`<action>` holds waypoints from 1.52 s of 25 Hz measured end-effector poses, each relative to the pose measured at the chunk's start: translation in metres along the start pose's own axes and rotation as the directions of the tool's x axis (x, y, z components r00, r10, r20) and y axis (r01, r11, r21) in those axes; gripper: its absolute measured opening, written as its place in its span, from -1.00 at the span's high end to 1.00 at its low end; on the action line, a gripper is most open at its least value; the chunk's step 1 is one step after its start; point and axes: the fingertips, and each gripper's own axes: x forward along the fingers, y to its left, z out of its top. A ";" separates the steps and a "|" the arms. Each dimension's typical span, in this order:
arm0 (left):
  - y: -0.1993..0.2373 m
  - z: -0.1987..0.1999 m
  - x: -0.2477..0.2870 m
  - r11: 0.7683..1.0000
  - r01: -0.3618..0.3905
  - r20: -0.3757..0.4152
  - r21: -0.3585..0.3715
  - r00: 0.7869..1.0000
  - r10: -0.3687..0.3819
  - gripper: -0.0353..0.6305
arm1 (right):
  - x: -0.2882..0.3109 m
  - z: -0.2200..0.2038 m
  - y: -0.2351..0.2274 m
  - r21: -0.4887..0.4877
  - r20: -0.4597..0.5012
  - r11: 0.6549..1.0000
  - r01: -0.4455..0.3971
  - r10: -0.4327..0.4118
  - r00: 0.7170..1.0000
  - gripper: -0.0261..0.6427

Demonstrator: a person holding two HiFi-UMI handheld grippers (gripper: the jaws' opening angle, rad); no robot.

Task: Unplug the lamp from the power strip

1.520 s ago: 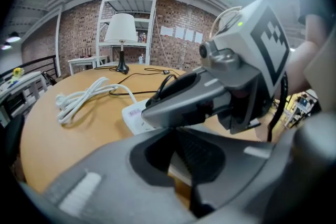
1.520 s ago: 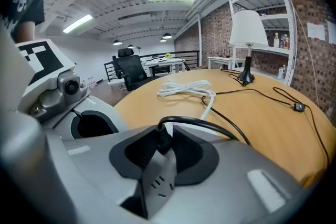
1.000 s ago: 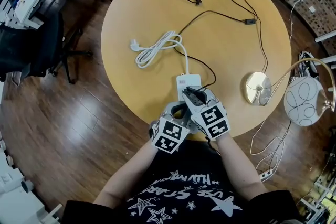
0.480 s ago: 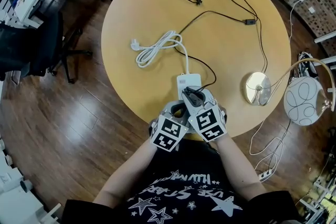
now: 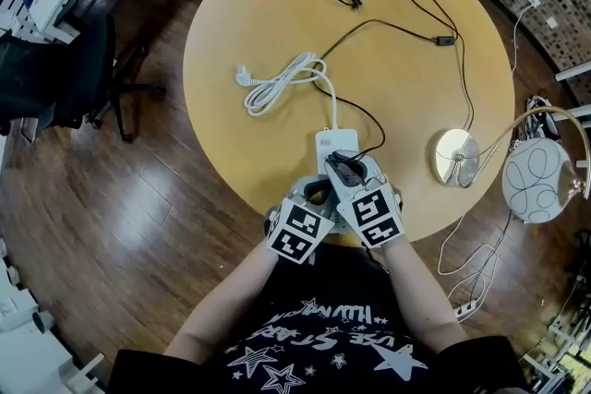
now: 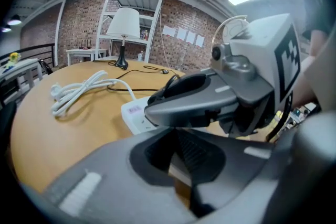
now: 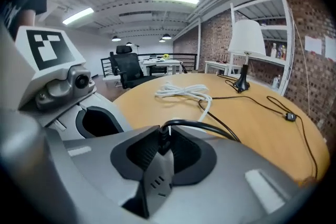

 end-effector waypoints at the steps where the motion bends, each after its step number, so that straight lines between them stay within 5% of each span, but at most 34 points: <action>1: 0.000 0.000 0.000 1.000 0.001 -0.005 0.014 1.000 -0.001 0.88 | 0.000 0.001 0.000 -0.039 -0.012 0.999 0.008 -0.008 1.000 0.72; 4: -0.001 0.000 0.001 1.000 -0.004 -0.008 0.030 1.000 0.004 0.88 | -0.001 0.002 0.000 -0.069 -0.011 0.998 0.017 -0.018 1.000 0.72; 10: 0.000 0.001 -0.001 1.000 -0.001 -0.007 0.011 1.000 0.001 0.88 | 0.000 -0.007 -0.006 0.163 0.054 0.986 -0.018 0.010 0.999 0.72; 16: 0.000 0.001 0.000 1.000 0.002 -0.002 0.004 1.000 -0.002 0.88 | -0.001 0.008 0.003 -0.120 -0.025 0.992 0.038 -0.041 0.999 0.72; 23: 0.000 0.001 0.001 1.000 -0.001 -0.003 0.013 1.000 0.001 0.88 | -0.007 0.010 -0.002 0.054 0.071 0.998 0.013 -0.016 0.997 0.72; 28: 0.003 0.004 -0.002 1.000 0.002 0.006 0.006 1.000 -0.003 0.88 | -0.024 0.057 -0.015 -0.010 0.160 0.999 0.032 -0.030 0.987 0.74; 38: 0.015 0.029 -0.020 0.994 -0.046 0.131 -0.103 0.990 0.059 0.88 | -0.065 0.078 -0.039 0.085 0.264 0.996 0.027 -0.049 0.963 0.73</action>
